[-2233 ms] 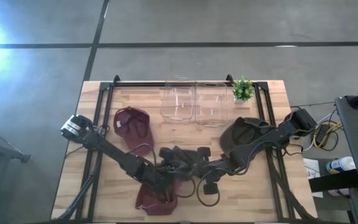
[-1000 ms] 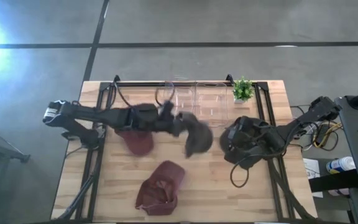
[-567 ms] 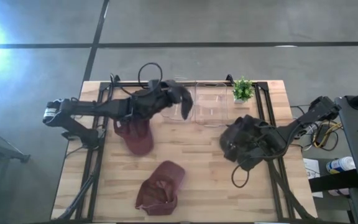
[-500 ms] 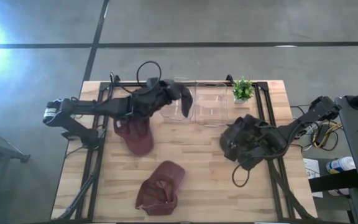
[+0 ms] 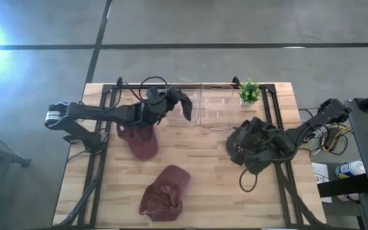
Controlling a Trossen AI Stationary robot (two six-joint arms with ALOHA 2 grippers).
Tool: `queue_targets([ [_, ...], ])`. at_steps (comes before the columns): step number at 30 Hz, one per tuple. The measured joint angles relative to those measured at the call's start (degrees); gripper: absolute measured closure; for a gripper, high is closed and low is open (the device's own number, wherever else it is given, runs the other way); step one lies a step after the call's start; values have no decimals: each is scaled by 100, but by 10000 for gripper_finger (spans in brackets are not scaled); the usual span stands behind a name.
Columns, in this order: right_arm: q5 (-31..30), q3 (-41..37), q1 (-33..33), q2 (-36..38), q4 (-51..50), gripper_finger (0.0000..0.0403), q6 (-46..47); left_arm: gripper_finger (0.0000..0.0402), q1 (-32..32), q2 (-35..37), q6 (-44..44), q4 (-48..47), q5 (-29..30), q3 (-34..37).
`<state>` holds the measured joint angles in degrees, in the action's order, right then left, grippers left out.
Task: Pick & Place hat
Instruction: Put the left black cap into the left transparent bin
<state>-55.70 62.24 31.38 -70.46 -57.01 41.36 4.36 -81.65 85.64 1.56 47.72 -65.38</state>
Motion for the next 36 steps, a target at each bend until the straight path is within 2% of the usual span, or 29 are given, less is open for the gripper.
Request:
queue_targets([
  [6, 0, 0, 0, 0, 10, 193, -28, 379, 106, -86, 1060, 46, 512, 189],
  [9, 2, -2, 0, 0, 22, 193, -129, 379, 207, -421, 1362, 173, 273, 149],
  [14, 8, -9, 6, -2, 13, 193, -104, 379, 212, -1161, 1393, 901, -156, -217],
  [20, 28, -11, 78, -2, 15, 193, 168, 379, 234, -1583, 1217, 856, -355, -650],
  [22, 88, -11, 101, -9, 20, 193, 200, 379, 227, -1535, 961, 971, -309, -672],
  [25, 264, -15, 106, -17, 64, 193, 25, 379, 186, -1284, 112, 1244, -314, -665],
  [30, 639, -26, 61, -87, 660, 193, -1185, 379, 124, -603, -1182, 1158, -425, -659],
  [33, 1274, -22, -353, -245, 1562, 193, -2148, 379, 1, -159, -1931, 983, -432, -655],
  [36, 2043, -11, -1055, -584, 2330, 193, -2616, 379, -107, 323, -2590, 772, -343, -654],
])
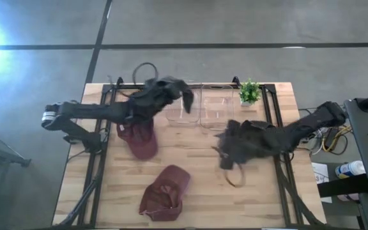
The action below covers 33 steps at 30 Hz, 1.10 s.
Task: Pick & Place hat
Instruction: Put the left black cap into the left transparent bin
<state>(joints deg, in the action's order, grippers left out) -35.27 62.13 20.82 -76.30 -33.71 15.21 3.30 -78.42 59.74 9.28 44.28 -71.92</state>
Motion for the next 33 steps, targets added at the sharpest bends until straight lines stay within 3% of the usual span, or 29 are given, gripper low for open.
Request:
queue_targets([
  [5, 685, 279, -964, -628, 452, 193, -658, 379, -14, 750, -772, -437, 80, 2],
  [14, 1780, 1429, -2175, -2111, 325, 194, -1895, 379, 229, 1812, -1689, -1027, 70, 186],
  [25, 2722, 2775, -2978, -3721, -593, 196, -2182, 379, 354, 2215, -1915, -1429, -95, 205],
  [28, 3170, 2991, -3032, -3977, -673, 216, -2179, 379, 362, 2215, -1932, -1434, -132, 205],
  [33, 3250, 3194, -2899, -4218, -938, 291, -2166, 379, 364, 2215, -1965, -1432, -139, 205],
])
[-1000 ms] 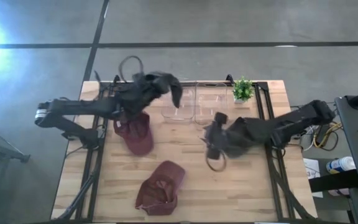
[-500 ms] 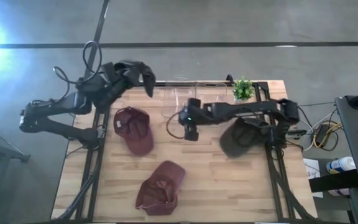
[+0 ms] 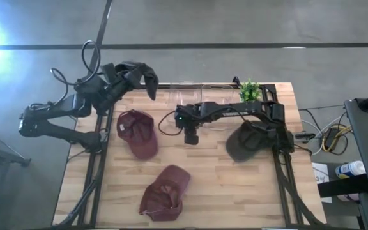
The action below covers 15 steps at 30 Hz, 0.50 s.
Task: Pick & Place hat
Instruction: Put the left black cap into the left transparent bin
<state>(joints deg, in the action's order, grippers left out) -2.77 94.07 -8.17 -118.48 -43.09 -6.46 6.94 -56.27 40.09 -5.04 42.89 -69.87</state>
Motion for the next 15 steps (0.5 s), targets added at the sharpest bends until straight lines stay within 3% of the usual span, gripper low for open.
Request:
queue_targets([
  [5, 39, 5, 354, 71, -62, 380, 118, 379, 0, 0, 1, 2, -2, 0],
  [15, 377, 128, 1304, 145, -63, 390, 910, 379, 9, -40, 456, 86, 1, 152],
])
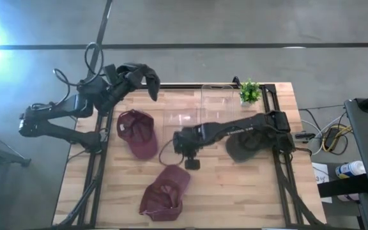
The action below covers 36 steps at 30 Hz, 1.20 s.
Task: Pick & Place hat
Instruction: Put the left black cap into the left transparent bin
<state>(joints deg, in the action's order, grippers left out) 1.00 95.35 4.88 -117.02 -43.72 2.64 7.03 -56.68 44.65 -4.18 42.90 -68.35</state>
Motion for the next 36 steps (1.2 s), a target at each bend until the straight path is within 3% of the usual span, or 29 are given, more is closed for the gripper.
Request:
queue_targets([
  [7, -588, 0, 408, 504, 261, 376, 102, 379, -60, -14, 951, 28, -16, 493],
  [20, -656, -77, 510, 1022, -65, 231, 468, 379, -517, -32, 2250, 394, 181, 1182],
  [27, -2143, -490, 690, 1945, -577, 202, 1032, 379, -1515, -196, 2619, 920, 1230, 1435],
  [33, -2387, -1030, 606, 3014, -602, 202, 1195, 379, -2505, -829, 3275, 1223, 2744, 1367],
  [36, -2617, -1255, 545, 3495, -589, 202, 1197, 379, -2803, -1327, 3514, 1543, 3080, 1231],
])
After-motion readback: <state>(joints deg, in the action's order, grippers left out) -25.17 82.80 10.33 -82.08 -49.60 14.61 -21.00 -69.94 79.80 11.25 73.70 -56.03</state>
